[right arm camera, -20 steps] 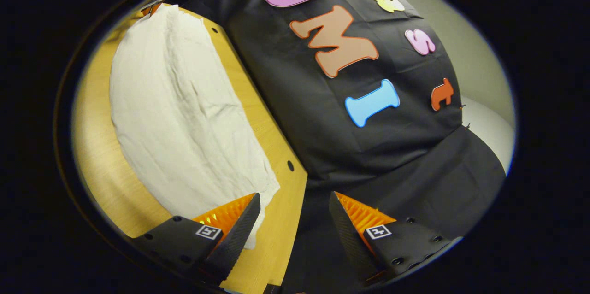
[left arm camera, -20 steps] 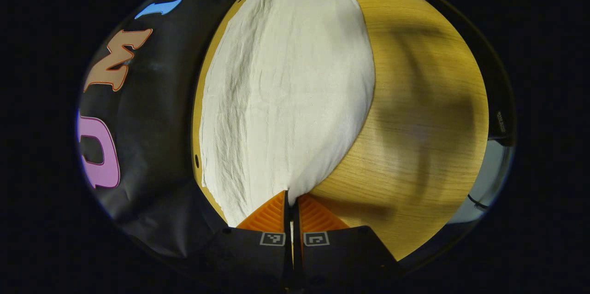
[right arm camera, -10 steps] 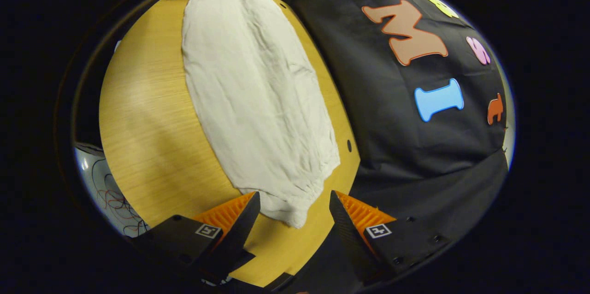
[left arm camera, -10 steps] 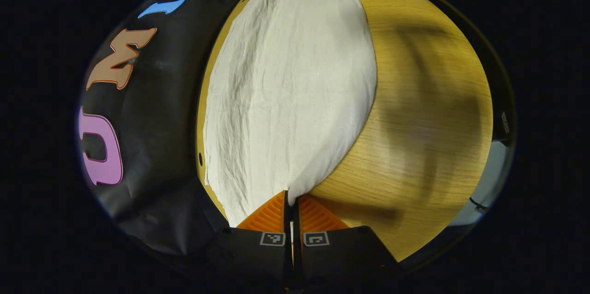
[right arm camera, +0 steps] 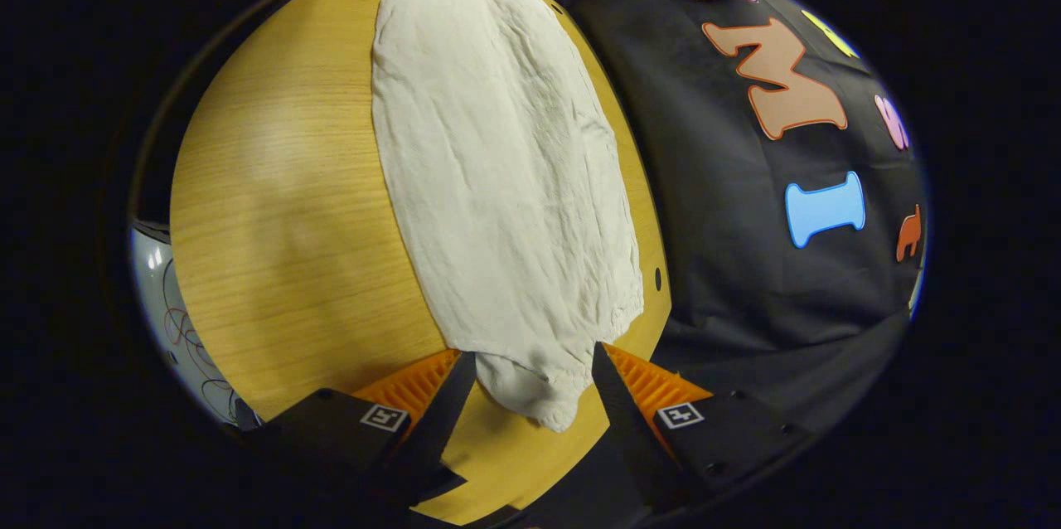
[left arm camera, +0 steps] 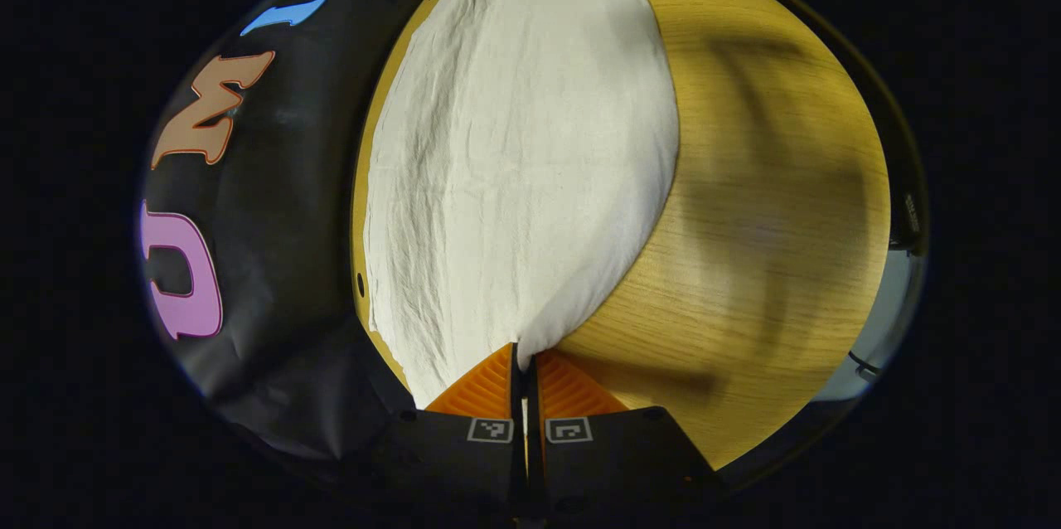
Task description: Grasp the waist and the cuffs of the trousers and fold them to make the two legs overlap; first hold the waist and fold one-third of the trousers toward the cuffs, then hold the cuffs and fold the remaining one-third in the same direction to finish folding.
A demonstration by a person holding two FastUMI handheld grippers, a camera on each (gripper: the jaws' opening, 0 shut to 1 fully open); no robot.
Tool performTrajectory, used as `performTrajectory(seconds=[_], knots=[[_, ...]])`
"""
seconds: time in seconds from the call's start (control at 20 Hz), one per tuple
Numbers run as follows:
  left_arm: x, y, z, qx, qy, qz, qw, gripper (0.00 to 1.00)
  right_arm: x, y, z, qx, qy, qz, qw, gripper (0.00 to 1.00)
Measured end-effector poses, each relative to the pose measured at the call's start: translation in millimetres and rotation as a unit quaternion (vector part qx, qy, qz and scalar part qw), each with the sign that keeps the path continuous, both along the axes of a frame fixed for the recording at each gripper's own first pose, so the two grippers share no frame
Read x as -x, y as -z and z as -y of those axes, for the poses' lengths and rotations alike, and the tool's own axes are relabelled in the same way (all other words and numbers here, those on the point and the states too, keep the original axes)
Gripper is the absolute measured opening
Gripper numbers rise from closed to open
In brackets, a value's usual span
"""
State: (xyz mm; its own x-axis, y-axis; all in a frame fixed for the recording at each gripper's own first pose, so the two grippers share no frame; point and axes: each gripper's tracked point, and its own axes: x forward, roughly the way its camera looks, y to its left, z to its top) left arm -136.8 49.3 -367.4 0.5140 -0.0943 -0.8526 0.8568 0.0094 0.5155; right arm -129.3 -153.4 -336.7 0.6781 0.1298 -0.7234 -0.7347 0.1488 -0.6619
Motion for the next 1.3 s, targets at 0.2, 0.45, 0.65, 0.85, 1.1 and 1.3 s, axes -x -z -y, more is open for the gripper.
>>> performTrajectory(seconds=[0.2,0.45,0.65,0.85,1.1,1.3], knots=[[0.7,0.3,0.6,0.0,-0.01,0.001,1.0,0.0,-4.6,11.4,-2.8,-0.007,0.008,-0.019,1.0,0.79],[0.1,-0.1,-0.2,-0.006,-0.019,0.007,1.0,0.0,7.2,25.4,-5.7,0.016,-0.022,-0.041,0.999,0.19],[0.1,0.1,-0.1,-0.005,-0.033,-0.004,0.999,0.0,4.9,21.6,-5.8,0.001,0.002,-0.066,0.998,0.09],[-10.7,-14.0,-3.8,0.001,-0.077,0.005,0.997,0.0,-23.6,-7.1,-10.2,-0.02,-0.006,-0.02,1.0,0.09],[-47.0,-52.8,-0.7,0.005,-0.107,0.057,0.993,0.0,-59.9,-40.6,-9.8,-0.045,0.015,0.02,0.999,0.09],[-85.0,-77.5,9.9,0.015,-0.109,0.094,0.99,0.0,-93.1,-62.7,-14.8,-0.051,0.022,0.05,0.997,0.09]])
